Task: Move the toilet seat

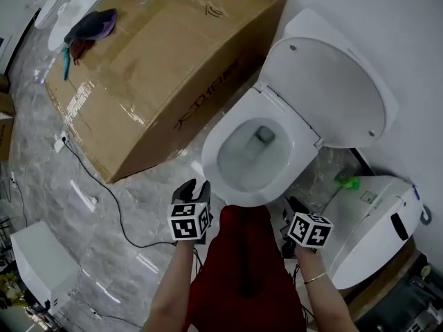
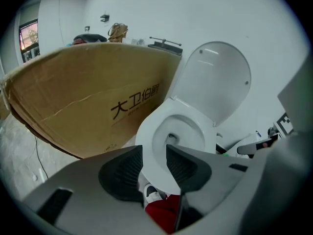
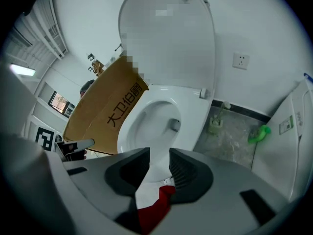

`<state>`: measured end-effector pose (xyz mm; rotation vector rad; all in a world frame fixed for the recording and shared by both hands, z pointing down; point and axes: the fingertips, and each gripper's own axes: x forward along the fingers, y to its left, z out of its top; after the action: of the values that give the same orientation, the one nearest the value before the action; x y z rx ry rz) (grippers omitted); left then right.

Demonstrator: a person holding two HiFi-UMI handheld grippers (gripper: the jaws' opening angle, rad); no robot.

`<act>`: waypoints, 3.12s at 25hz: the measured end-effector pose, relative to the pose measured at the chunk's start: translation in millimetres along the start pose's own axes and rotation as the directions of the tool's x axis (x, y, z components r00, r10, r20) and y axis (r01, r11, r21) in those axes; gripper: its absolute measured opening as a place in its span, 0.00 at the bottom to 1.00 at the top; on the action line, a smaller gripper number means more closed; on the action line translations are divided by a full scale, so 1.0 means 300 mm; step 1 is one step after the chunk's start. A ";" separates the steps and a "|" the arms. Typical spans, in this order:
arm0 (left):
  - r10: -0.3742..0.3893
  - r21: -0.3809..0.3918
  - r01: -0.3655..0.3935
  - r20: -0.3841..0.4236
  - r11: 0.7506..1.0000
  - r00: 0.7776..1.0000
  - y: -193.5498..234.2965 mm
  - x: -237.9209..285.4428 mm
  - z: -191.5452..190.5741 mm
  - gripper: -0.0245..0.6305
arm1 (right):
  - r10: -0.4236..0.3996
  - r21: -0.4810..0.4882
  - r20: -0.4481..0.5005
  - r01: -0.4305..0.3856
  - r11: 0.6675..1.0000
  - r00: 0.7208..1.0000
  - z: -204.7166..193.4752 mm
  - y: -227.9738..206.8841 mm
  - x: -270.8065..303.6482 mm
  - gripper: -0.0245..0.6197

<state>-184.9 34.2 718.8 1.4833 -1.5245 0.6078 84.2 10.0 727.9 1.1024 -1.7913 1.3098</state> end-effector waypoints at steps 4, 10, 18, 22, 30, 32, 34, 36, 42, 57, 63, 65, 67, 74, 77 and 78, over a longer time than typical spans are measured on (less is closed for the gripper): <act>0.013 -0.001 -0.013 -0.048 1.000 0.999 0.033 0.082 -0.058 0.24 | 0.004 0.055 -0.051 -0.002 0.998 0.999 -0.070 -0.042 0.083 0.27; 0.004 -0.024 -0.007 -0.117 1.000 0.993 0.067 0.195 -0.141 0.27 | 0.008 0.147 -0.115 0.009 0.989 0.993 -0.161 -0.102 0.206 0.39; -0.042 -0.125 0.022 -0.160 0.992 0.986 0.089 0.289 -0.206 0.29 | 0.021 0.264 -0.154 0.021 0.964 0.988 -0.235 -0.133 0.300 0.45; -0.075 -0.150 0.048 -0.179 0.988 0.981 0.086 0.325 -0.225 0.30 | 0.021 0.299 -0.162 0.029 0.954 0.987 -0.258 -0.136 0.324 0.46; -0.103 -0.200 0.058 -0.223 0.978 0.969 0.085 0.389 -0.258 0.34 | 0.020 0.334 -0.176 0.041 0.942 0.984 -0.277 -0.131 0.368 0.46; -0.108 -0.200 0.061 -0.233 0.978 0.967 0.083 0.403 -0.258 0.34 | 0.019 0.340 -0.181 0.044 0.939 0.983 -0.279 -0.130 0.378 0.46; -0.115 -0.203 0.066 -0.240 0.977 0.964 0.083 0.412 -0.258 0.34 | 0.019 0.337 -0.185 0.045 0.940 0.982 -0.280 -0.129 0.386 0.46; -0.124 -0.204 0.074 -0.247 0.976 0.961 0.083 0.414 -0.260 0.34 | 0.023 0.336 -0.189 0.043 0.941 0.982 -0.279 -0.126 0.394 0.46; -0.123 -0.194 0.073 -0.258 0.978 0.958 0.086 0.404 -0.256 0.34 | 0.022 0.376 -0.184 0.050 0.925 0.983 -0.265 -0.122 0.411 0.46; -0.127 -0.098 0.105 -0.252 0.990 0.959 0.037 0.224 -0.156 0.34 | 0.066 0.423 -0.147 0.002 0.906 0.987 -0.220 -0.060 0.268 0.46; -0.128 -0.069 0.115 -0.226 0.991 0.966 -0.009 0.120 -0.077 0.34 | 0.072 0.432 -0.126 -0.011 0.902 0.989 -0.180 -0.029 0.186 0.46; -0.127 -0.064 0.116 -0.215 0.991 0.968 -0.026 0.084 -0.046 0.34 | 0.075 0.431 -0.118 -0.017 0.902 0.990 -0.165 -0.018 0.154 0.46; -0.126 -0.058 0.117 -0.202 0.991 0.971 -0.046 0.050 -0.014 0.34 | 0.076 0.429 -0.110 -0.022 0.903 0.991 -0.148 -0.008 0.124 0.46; -0.132 -0.056 0.125 -0.147 0.991 0.980 -0.110 -0.050 0.088 0.34 | 0.091 0.445 -0.076 -0.048 0.894 0.993 -0.091 0.017 0.030 0.46; -0.135 -0.065 0.128 -0.116 0.990 0.984 -0.134 -0.080 0.133 0.34 | 0.099 0.481 -0.050 -0.063 0.874 0.994 -0.057 0.022 0.001 0.46; -0.135 -0.065 0.128 -0.108 0.990 0.985 -0.143 -0.089 0.146 0.34 | 0.101 0.484 -0.044 -0.067 0.872 0.994 -0.047 0.024 -0.010 0.46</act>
<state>-158.3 4.3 665.1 1.4682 -1.3357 0.5554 79.4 25.4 726.4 1.2255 -1.5098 1.8938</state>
